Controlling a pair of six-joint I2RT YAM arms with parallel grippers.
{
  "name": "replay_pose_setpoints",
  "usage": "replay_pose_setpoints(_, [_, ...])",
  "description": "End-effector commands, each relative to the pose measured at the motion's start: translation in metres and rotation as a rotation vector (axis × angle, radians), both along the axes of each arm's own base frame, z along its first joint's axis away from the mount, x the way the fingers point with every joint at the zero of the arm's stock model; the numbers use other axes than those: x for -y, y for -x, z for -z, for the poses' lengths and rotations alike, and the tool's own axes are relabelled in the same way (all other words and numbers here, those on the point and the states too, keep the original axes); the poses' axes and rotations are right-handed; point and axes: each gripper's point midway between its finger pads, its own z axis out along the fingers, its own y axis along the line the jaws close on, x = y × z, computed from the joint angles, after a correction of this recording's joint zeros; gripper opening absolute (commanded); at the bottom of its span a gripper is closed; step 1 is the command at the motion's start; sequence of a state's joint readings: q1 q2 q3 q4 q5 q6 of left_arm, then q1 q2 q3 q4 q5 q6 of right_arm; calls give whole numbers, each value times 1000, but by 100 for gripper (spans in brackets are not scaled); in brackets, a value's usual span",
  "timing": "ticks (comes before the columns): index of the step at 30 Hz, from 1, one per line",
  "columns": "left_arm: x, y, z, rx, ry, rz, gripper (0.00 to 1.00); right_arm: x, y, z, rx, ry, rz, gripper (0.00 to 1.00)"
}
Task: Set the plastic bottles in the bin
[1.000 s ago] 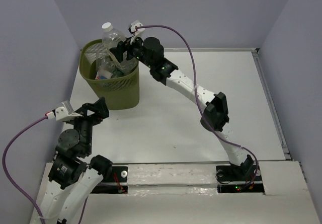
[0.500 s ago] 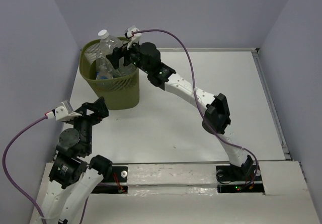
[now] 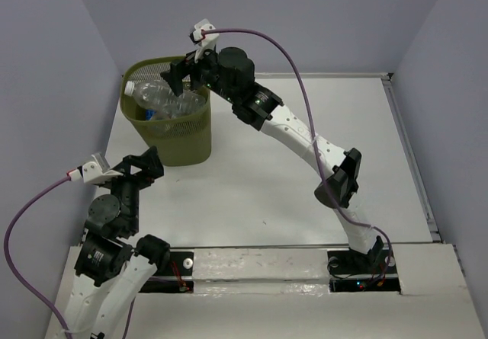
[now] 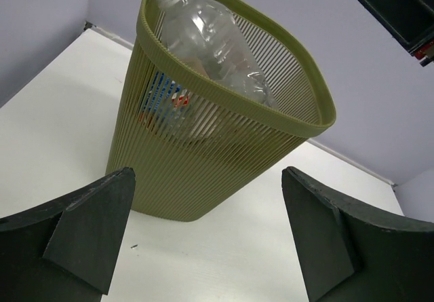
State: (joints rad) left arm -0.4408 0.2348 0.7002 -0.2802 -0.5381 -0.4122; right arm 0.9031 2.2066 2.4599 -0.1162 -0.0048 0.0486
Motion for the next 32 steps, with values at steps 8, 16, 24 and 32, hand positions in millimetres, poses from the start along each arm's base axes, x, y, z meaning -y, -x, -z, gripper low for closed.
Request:
replay_pose_setpoints(8, [0,14,-42,131,24,41,99,45,52,-58,152,-108,-64,100])
replay_pose_setpoints(16, [42,14,-77,208,-11,266,99,182,135,-50,210,-228,43,100])
replay_pose_setpoints(24, [87,16,-80,273,-27,494,99,316,171,68,9,-230,350,100])
replay_pose_setpoints(32, [92,0,-52,212,1,486,99,341,178,113,-57,-243,414,100])
